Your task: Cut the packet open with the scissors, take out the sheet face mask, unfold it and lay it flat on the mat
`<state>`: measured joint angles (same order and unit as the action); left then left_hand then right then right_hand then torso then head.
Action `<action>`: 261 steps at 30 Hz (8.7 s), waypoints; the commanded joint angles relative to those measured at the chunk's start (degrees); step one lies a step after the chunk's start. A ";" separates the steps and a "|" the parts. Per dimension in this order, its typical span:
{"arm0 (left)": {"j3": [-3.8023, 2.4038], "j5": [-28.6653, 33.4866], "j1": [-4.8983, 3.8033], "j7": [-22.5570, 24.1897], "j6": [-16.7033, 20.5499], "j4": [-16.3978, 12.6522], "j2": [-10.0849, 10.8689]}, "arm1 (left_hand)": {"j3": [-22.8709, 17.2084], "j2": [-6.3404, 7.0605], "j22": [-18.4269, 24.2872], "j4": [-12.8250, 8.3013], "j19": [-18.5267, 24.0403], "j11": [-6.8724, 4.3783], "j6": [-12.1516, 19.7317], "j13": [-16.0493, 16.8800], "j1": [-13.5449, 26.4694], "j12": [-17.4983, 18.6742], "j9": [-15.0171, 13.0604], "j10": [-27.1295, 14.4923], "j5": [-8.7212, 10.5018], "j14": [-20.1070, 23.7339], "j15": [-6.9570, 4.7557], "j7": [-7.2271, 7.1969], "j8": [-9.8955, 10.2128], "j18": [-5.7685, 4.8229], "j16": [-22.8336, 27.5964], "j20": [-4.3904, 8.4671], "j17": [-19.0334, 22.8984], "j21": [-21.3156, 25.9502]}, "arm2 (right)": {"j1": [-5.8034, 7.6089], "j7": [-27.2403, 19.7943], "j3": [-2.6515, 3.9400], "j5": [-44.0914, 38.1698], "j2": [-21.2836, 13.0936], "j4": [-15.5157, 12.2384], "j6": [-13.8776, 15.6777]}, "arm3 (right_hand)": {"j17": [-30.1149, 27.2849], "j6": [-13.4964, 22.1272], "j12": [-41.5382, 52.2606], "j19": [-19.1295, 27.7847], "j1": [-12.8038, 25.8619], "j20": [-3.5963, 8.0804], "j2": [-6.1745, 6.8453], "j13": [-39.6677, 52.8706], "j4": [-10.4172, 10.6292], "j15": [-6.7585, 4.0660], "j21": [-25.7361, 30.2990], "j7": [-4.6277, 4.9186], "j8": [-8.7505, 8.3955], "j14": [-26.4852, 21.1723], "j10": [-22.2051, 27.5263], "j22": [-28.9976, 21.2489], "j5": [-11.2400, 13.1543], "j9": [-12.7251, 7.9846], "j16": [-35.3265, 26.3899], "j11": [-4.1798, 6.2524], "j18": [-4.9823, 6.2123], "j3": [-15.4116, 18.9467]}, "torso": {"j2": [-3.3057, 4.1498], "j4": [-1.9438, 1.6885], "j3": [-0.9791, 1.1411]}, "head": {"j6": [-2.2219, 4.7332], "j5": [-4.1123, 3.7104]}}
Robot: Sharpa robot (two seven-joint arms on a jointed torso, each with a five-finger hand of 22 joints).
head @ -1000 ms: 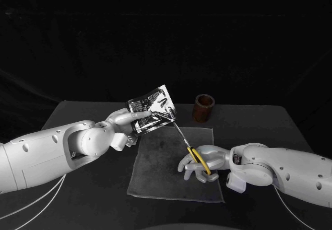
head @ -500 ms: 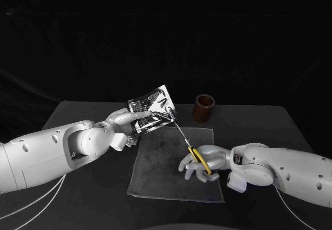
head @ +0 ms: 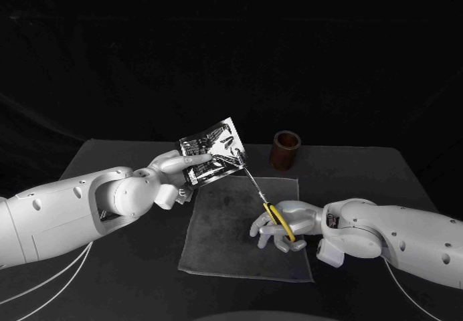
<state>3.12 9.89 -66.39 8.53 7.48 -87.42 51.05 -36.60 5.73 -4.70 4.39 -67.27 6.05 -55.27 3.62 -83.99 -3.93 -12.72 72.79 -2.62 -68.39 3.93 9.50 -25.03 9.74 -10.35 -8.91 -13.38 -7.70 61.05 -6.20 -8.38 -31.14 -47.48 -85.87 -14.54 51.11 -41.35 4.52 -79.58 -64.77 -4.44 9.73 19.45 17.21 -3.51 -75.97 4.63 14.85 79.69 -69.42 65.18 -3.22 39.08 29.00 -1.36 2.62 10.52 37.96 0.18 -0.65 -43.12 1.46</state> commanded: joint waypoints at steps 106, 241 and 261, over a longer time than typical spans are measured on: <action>-0.07 -0.38 -0.15 -0.30 -2.14 -0.16 0.02 | -0.36 -0.50 -0.11 -0.99 -0.39 0.02 -0.34 0.06 0.37 0.25 -3.03 0.61 -0.14 -0.41 -0.24 0.20 -0.15 0.61 0.29 -0.03 -0.26 -0.40 | 0.66 -1.38 2.37 -2.98 2.91 1.97 1.53 | -9.21 26.65 0.24 13.85 -0.21 -3.67 -0.36 -6.83 -0.12 6.11 29.09 5.41 7.30 -8.96 7.52 -35.76 0.27 -7.71 -17.07 -5.15 7.97 -0.03 | -0.02 -0.01 -0.03 | 0.08 -0.35; -0.07 -16.21 -0.65 -7.60 -9.74 3.47 0.02 | -0.98 -0.91 -0.25 -1.72 -0.81 -0.11 -0.48 0.10 1.28 0.20 -3.76 1.16 -0.13 -1.00 -0.39 0.08 -0.25 0.57 0.40 0.17 -0.66 -0.83 | 3.06 2.05 2.48 -1.68 -1.41 -0.22 -4.49 | -13.90 10.86 1.19 12.30 -3.09 -5.34 -6.42 -9.36 -0.41 8.21 36.12 7.68 9.94 -14.58 9.24 -43.16 0.41 -17.29 -25.44 -6.91 7.80 3.57 | -0.02 0.02 0.01 | -0.50 -0.08; -0.08 -20.91 -0.65 -8.52 -14.59 4.49 -0.10 | -0.98 -0.95 -0.27 -1.79 -0.87 -0.15 -0.46 0.12 1.44 0.18 -3.91 1.26 -0.13 -1.10 -0.42 0.05 -0.28 0.59 0.40 0.21 -0.73 -0.88 | 3.24 3.14 2.37 -1.62 -2.22 -0.23 -7.41 | -17.29 12.24 1.22 12.22 -2.33 -6.19 -4.32 -11.50 -0.36 9.10 36.97 8.24 10.61 -17.82 11.70 -44.26 0.39 -17.66 -25.36 -7.72 7.84 0.41 | -0.03 0.00 -0.05 | -0.29 -0.33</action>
<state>3.09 -9.24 -66.99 0.16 -4.37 -82.95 51.04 -37.46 5.21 -4.88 2.74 -67.88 5.84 -55.38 3.67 -82.55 -3.92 -12.76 73.63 -2.55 -69.22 3.70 9.61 -25.07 9.26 -10.13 -8.71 -14.05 -8.37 64.23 -3.12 -6.03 -33.14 -49.63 -85.99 -19.95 33.85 -29.34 5.85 -67.41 -67.06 -10.10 5.11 7.97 16.81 5.72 -39.37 9.13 25.29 62.31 -58.01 20.94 -3.00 21.47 3.71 -9.02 1.68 11.17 37.94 0.16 -0.66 -43.49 1.19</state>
